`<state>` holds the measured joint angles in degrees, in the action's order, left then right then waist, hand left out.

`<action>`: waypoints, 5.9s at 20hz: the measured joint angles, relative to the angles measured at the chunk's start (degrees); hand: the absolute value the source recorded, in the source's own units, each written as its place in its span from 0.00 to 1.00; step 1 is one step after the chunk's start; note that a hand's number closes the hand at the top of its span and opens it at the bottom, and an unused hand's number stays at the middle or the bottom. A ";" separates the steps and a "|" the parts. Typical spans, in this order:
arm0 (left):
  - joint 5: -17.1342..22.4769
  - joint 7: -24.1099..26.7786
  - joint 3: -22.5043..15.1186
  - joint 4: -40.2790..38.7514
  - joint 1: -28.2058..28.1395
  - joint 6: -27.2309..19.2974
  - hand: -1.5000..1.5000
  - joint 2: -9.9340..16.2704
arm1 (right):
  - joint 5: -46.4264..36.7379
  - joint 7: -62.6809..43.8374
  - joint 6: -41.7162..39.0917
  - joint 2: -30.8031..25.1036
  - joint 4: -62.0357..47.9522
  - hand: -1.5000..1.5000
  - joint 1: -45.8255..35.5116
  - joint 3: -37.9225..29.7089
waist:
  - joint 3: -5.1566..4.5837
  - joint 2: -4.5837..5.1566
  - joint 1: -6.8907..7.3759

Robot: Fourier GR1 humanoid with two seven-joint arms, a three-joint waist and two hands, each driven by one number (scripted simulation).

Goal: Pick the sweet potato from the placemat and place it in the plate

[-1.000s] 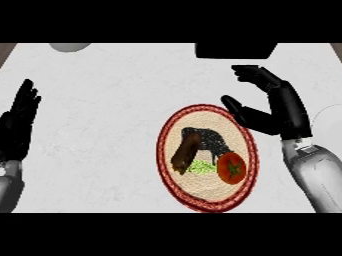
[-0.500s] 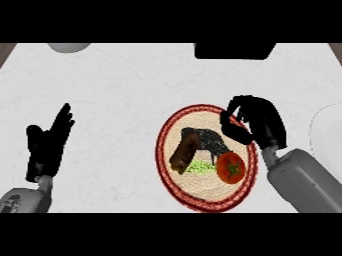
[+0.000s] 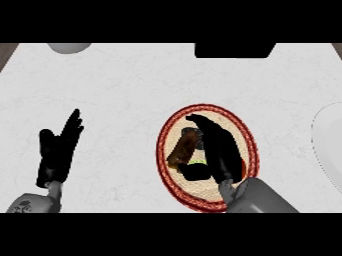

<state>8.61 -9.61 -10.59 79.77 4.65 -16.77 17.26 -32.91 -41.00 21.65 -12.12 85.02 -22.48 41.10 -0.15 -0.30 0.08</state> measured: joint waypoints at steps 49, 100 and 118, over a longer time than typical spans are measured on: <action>-4.68 -2.57 1.90 3.26 -1.46 1.33 0.50 -3.52 | 9.94 -18.57 -42.79 11.08 -27.40 1.00 -19.31 -4.65 | 0.13 0.18 0.33; -6.98 -3.20 4.74 5.11 -3.51 3.59 0.50 -5.31 | -28.86 -21.40 2.05 -25.78 -31.00 1.00 -9.58 -48.09 | 0.14 0.12 -0.67; -8.40 -2.59 5.48 4.60 -3.50 4.48 0.50 -6.63 | -5.26 -5.96 -5.89 -21.87 -33.30 0.00 3.20 -61.88 | 0.19 0.25 -0.24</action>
<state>0.21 -12.21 -5.12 84.37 1.15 -12.28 10.63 -38.17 -46.96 15.76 -33.99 51.72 -19.28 -20.79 0.04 -0.05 -0.15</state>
